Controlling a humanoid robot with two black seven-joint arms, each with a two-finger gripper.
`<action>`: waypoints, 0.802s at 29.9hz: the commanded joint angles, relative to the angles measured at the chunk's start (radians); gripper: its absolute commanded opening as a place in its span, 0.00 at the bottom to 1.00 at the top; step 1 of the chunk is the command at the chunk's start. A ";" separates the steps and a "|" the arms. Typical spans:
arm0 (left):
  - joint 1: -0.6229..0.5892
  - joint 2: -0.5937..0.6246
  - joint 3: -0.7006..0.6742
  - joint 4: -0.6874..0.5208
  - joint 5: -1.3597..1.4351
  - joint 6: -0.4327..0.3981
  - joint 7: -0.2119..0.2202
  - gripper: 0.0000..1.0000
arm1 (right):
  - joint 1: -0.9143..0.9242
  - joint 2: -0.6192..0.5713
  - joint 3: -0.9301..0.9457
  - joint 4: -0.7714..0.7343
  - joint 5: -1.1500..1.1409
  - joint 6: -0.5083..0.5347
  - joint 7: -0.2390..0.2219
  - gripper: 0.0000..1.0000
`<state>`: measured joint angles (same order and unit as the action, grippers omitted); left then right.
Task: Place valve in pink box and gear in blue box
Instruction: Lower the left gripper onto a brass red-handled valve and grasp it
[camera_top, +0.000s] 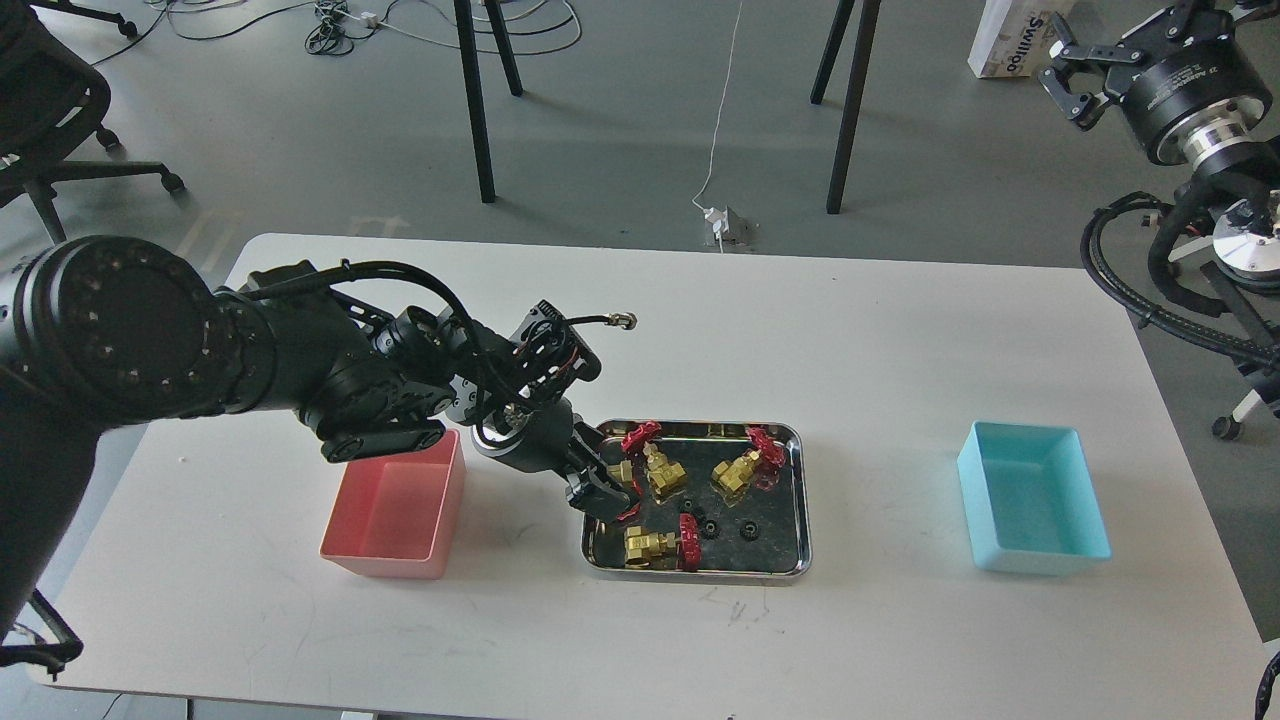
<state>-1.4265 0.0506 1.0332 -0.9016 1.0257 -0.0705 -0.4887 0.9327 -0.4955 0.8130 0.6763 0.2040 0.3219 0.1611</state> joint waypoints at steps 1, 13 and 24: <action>0.004 -0.001 0.004 0.015 0.001 0.000 0.000 0.77 | -0.006 0.000 0.000 0.000 0.000 0.000 0.001 0.99; 0.020 -0.001 0.001 0.017 0.053 0.001 0.000 0.52 | -0.026 0.000 0.002 0.002 0.000 0.000 0.001 0.99; 0.020 -0.001 0.001 0.015 0.054 0.040 0.000 0.23 | -0.041 0.000 0.002 0.002 0.000 0.000 0.003 0.99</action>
<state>-1.4045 0.0490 1.0338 -0.8863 1.0784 -0.0342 -0.4887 0.8947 -0.4955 0.8147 0.6781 0.2043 0.3222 0.1629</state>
